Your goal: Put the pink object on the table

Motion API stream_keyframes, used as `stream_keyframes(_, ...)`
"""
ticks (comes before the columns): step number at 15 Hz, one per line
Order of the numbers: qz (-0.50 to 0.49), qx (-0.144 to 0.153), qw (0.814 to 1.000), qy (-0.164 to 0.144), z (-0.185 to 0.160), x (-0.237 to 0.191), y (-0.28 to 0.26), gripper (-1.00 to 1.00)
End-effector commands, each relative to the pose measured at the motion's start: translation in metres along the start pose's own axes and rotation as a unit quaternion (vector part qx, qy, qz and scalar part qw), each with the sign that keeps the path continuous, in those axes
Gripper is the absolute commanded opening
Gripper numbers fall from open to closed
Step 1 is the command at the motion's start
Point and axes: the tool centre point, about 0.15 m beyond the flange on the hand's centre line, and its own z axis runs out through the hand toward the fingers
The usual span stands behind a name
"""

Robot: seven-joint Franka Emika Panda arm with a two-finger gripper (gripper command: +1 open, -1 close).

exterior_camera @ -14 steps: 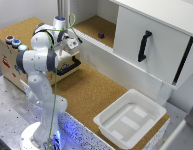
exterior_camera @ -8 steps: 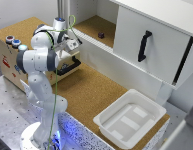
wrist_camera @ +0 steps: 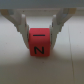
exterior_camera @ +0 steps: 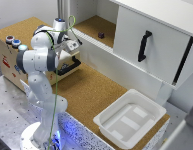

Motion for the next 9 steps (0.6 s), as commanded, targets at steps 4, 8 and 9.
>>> stream_keyframes(4,0.005,-0.061,0.998,0.015,-0.034,0.005,-0.013,-1.00)
stream_keyframes(8,0.031,-0.084,0.995,0.032,-0.066,-0.007,-0.008,-1.00)
stream_keyframes(9,0.044,-0.091,0.994,0.035,-0.075,-0.013,-0.005,-1.00)
